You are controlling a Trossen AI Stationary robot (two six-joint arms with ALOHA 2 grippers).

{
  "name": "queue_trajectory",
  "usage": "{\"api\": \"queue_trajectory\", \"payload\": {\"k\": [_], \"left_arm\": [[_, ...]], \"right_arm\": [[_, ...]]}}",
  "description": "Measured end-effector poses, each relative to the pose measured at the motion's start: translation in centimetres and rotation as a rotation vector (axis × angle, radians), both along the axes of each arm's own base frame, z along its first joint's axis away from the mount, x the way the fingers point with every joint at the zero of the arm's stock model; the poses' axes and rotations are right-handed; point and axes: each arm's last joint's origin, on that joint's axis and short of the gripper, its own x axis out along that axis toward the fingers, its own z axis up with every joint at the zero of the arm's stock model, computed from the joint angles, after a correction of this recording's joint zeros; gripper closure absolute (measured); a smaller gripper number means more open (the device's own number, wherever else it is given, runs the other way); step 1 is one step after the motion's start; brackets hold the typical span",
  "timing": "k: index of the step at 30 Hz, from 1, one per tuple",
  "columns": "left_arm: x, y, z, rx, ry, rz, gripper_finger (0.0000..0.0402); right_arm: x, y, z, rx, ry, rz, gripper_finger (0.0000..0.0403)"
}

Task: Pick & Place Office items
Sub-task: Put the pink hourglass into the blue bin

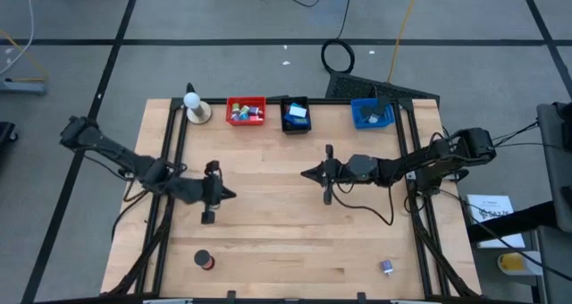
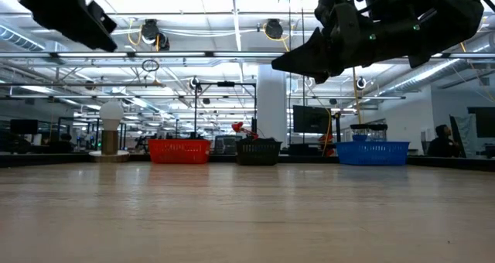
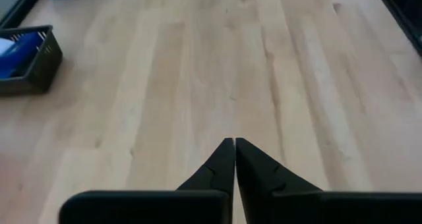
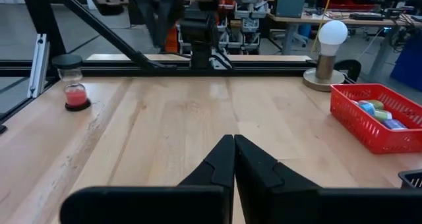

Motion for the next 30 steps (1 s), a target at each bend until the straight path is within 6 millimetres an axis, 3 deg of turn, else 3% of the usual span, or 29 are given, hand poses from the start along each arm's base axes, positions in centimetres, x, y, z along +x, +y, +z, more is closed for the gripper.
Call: {"api": "queue_trajectory", "payload": {"k": [5,11,21,30], "left_arm": [[-0.3,-2.4,0.8,0.033,0.061,-0.016,0.0367],[0.1,-4.5,1.3,0.133,0.145,-0.057,0.0395],[1.6,-6.6,3.7,0.076,0.282,-0.048,0.0393],[2.0,-8.4,3.5,0.042,0.469,-0.012,0.0377]], "right_arm": [[0.0,0.0,0.0,0.002,-0.001,-0.001,0.0399],[0.0,0.0,0.0,0.006,-0.002,-0.001,0.0399],[0.0,0.0,0.0,0.016,0.000,-0.003,0.0399],[0.0,0.0,0.0,0.015,0.000,-0.003,0.0402]]}}
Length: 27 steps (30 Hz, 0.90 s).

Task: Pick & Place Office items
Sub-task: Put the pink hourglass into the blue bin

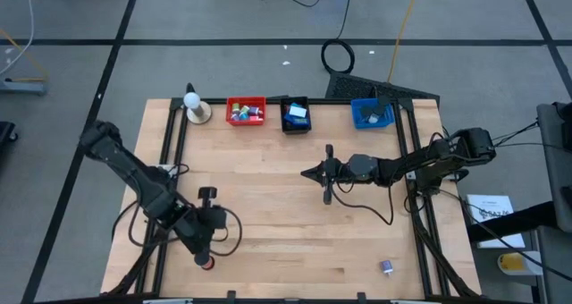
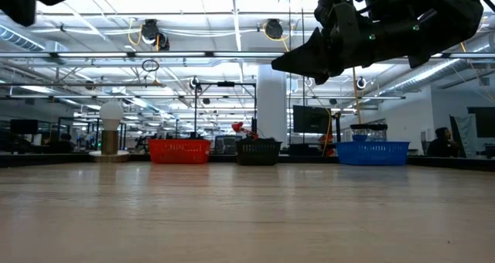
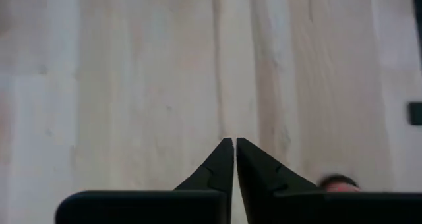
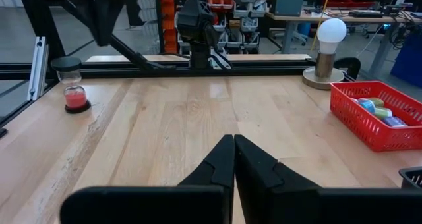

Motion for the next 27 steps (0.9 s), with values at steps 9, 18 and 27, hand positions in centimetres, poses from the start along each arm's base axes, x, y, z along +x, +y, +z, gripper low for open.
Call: {"api": "queue_trajectory", "payload": {"k": [9,18,27], "left_arm": [[-0.2,-1.5,0.1,-0.162,0.104,0.088,0.0300],[-1.9,-4.1,-0.9,-0.174,0.156,0.087,0.0193],[-2.3,-6.6,-3.4,-0.166,0.239,0.177,0.0119]], "right_arm": [[0.0,0.0,0.0,0.000,0.000,0.000,0.0400],[0.0,0.0,0.0,0.000,0.000,0.000,0.0402],[0.0,0.0,0.0,0.000,0.000,0.000,0.0399]]}}
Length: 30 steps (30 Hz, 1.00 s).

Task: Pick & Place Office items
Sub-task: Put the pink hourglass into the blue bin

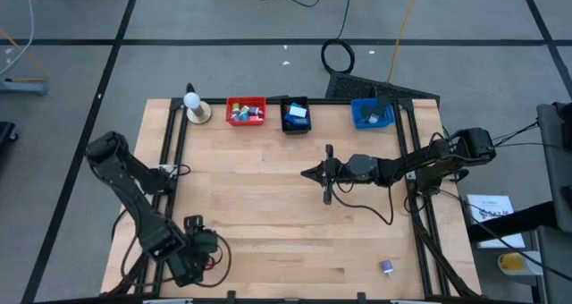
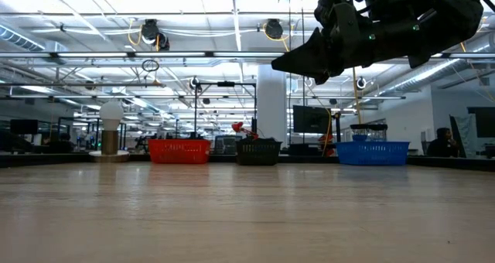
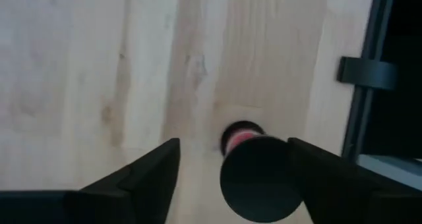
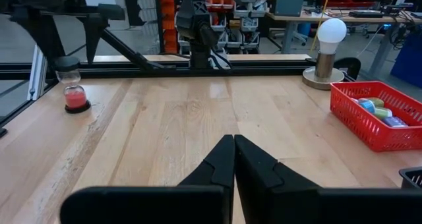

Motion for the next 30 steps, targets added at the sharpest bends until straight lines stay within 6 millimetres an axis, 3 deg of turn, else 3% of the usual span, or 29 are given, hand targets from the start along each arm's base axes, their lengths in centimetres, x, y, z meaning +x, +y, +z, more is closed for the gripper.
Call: {"api": "queue_trajectory", "payload": {"k": [11,20,30], "left_arm": [[-0.5,-0.6,0.2,-0.046,0.009,-0.043,0.0034],[-0.2,-1.1,0.3,-0.110,-0.024,0.011,0.0030],[0.0,-2.4,-1.6,-0.076,0.026,-0.016,0.0031]], "right_arm": [[0.0,0.0,0.0,0.000,0.000,0.000,0.0399],[0.0,0.0,0.0,0.000,0.000,0.000,0.0399],[0.0,0.0,0.0,0.000,0.000,0.000,0.0399]]}}
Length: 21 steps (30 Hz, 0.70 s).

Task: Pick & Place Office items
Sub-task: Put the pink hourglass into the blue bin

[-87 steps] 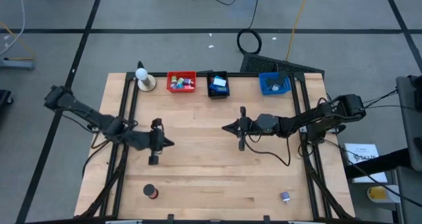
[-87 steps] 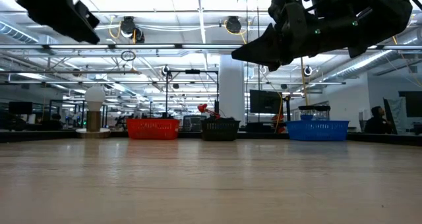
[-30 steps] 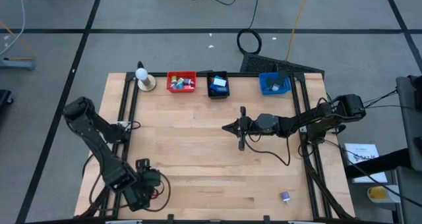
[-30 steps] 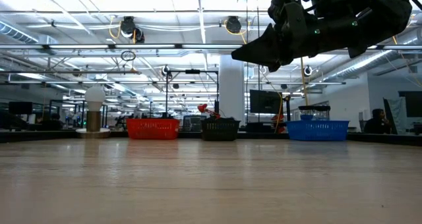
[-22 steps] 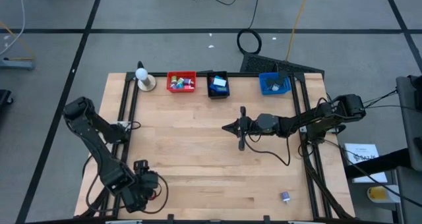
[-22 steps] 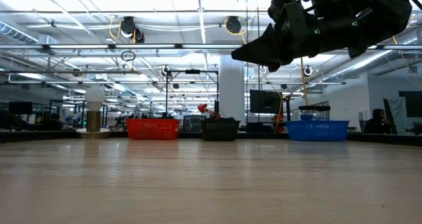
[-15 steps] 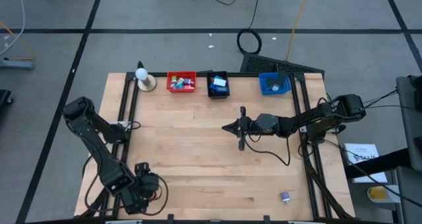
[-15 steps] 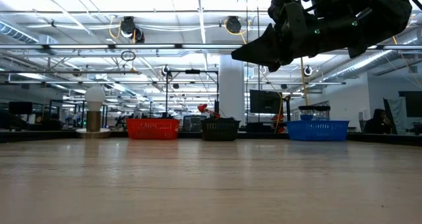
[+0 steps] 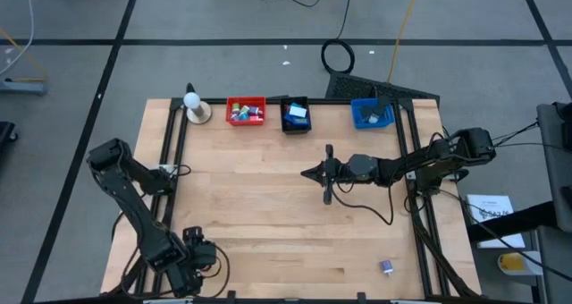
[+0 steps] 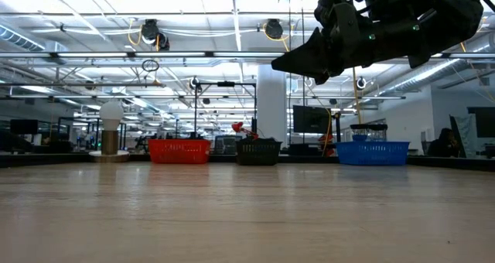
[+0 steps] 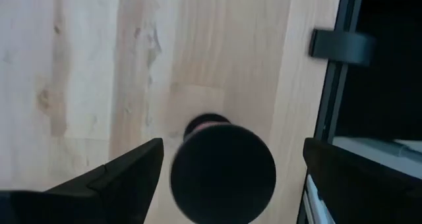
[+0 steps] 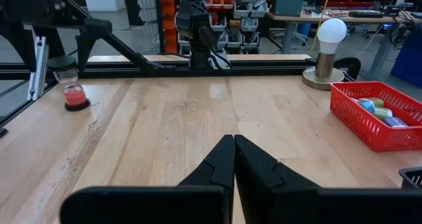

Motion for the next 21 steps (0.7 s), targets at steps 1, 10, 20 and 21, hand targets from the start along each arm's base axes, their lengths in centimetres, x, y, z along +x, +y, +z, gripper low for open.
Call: {"api": "queue_trajectory", "payload": {"k": [1,10,20,21], "left_arm": [[0.0,-0.1,-0.3,0.004,0.013,-0.003,0.0033],[0.0,-0.6,-1.5,0.030,0.065,-0.014,0.0130],[0.5,1.1,-0.9,0.139,0.025,-0.055,0.0195],[0.9,1.6,-0.5,0.155,-0.009,-0.067,0.0195]], "right_arm": [[0.0,0.0,0.0,0.000,0.000,0.000,0.0399],[0.0,0.0,0.0,0.000,0.000,0.000,0.0399],[0.0,0.0,0.0,0.000,0.000,0.000,0.0399],[0.0,0.0,0.0,0.000,0.000,0.000,0.0399]]}}
